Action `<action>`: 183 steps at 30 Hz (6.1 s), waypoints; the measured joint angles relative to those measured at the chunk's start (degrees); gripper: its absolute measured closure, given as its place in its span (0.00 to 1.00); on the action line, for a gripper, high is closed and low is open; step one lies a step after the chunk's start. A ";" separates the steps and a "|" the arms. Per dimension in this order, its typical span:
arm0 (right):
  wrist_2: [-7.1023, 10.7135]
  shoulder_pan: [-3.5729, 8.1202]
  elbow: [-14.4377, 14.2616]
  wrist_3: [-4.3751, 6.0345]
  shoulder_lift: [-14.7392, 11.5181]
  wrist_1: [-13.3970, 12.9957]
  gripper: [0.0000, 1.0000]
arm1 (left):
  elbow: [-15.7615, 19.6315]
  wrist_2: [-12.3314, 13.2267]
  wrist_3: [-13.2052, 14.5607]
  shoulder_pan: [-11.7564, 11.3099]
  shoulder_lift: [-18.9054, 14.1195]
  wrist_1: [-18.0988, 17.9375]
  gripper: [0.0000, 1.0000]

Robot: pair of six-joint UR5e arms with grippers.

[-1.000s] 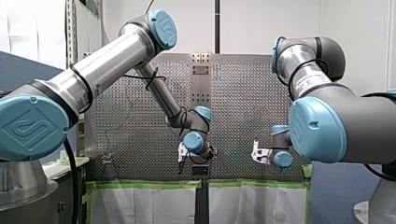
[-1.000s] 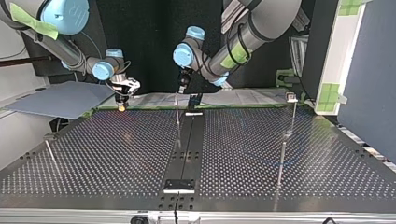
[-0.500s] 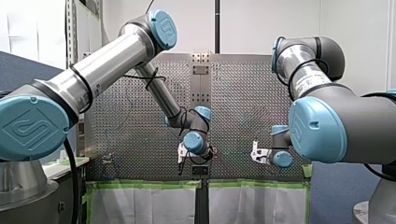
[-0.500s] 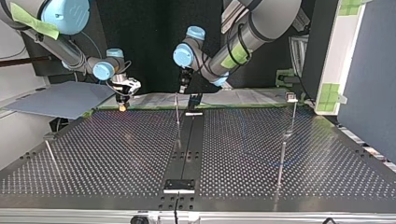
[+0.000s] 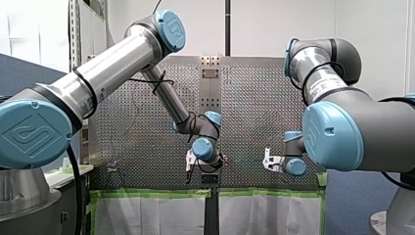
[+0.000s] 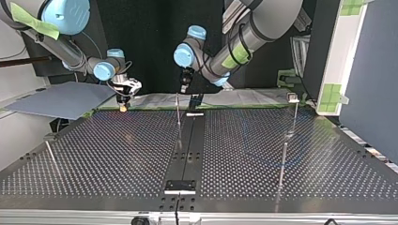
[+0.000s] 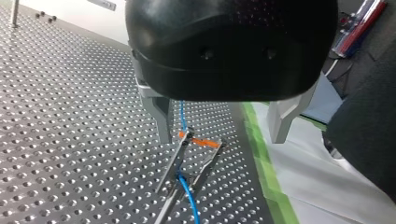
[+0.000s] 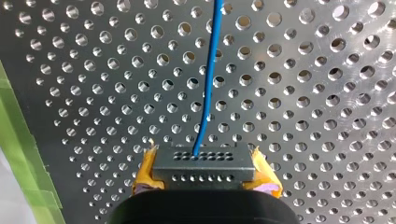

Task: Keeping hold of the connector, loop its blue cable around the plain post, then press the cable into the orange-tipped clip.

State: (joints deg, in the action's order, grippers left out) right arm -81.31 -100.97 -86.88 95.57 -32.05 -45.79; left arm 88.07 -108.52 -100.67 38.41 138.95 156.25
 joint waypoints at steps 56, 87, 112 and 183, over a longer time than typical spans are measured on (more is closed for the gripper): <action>0.36 -0.58 0.01 0.52 0.00 0.25 0.98 | 30.49 -8.15 -2.00 1.34 -30.49 -12.25 0.02; -0.26 -0.95 -0.04 -3.97 -8.10 6.62 0.98 | 48.61 -7.56 -2.97 0.40 -47.62 -22.37 0.02; -0.27 -1.90 -0.62 -3.62 -13.19 7.55 0.98 | 50.51 -7.63 -2.94 0.28 -48.04 -22.03 0.02; -0.26 -1.91 -0.62 -3.62 -13.18 7.54 0.98 | 50.51 -7.63 -2.94 0.28 -48.04 -22.03 0.02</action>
State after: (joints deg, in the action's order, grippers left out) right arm -81.57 -102.88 -87.51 91.95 -45.23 -38.24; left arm 138.58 -116.14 -103.62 38.69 90.91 134.22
